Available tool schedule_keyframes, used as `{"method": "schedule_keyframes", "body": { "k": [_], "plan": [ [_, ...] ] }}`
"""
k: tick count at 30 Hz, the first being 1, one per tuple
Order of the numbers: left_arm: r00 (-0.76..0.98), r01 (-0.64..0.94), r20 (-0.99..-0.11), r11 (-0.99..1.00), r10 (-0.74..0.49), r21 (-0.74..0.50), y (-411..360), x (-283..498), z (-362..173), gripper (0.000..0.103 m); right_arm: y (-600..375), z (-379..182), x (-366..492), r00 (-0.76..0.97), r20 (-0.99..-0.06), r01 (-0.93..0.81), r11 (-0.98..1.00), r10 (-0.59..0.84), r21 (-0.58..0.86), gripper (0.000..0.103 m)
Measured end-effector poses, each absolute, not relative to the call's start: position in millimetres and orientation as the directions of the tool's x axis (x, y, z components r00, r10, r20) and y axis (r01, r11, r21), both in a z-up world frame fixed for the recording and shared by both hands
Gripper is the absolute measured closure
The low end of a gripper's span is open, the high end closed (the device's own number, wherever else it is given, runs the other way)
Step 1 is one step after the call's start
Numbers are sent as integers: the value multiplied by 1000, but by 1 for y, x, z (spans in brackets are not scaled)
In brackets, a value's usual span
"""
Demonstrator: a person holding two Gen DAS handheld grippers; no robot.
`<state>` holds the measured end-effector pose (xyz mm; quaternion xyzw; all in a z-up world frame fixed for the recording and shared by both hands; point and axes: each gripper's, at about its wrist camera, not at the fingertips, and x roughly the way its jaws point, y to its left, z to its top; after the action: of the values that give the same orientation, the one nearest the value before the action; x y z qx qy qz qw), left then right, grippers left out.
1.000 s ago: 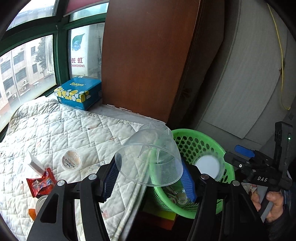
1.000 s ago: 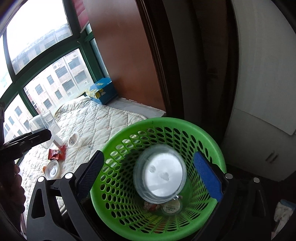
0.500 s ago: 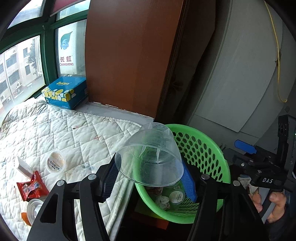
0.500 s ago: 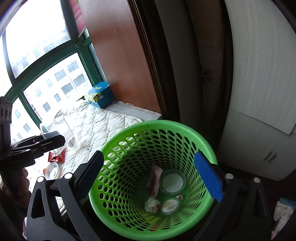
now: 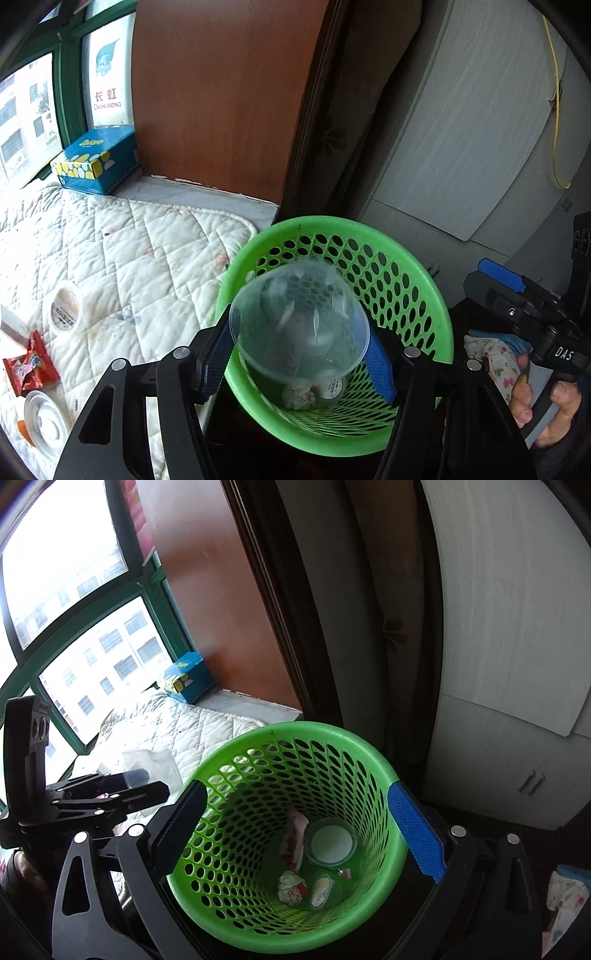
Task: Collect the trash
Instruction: 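Open the right tool then the left tool over the green basket, then move both tools back over the bed toward the white lid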
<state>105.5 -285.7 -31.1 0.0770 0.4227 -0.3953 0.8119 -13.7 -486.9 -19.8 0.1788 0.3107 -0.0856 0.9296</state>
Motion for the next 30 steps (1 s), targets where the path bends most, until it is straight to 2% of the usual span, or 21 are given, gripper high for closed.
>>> {"method": "schedule_keyframes", "body": {
  "k": [3, 6, 16, 30],
  "plan": [
    [320, 712, -748, 668, -581, -214, -291, 104, -34, 36, -488, -21, -16, 793, -608, 273, 920, -49, 281, 6],
    [327, 717, -745, 666, -581, -205, -292, 98, -33, 26, -488, -21, -16, 791, -610, 274, 918, -47, 285, 6],
    [404, 672, -727, 720, -555, -175, -258, 94, -19, 24, -473, -20, -11, 796, -606, 242, 925, -15, 295, 6],
    [550, 479, -707, 862, -444, -168, -139, 107, -12, 23, -405, -15, 26, 782, -615, 81, 960, 105, 267, 6]
  ]
}}
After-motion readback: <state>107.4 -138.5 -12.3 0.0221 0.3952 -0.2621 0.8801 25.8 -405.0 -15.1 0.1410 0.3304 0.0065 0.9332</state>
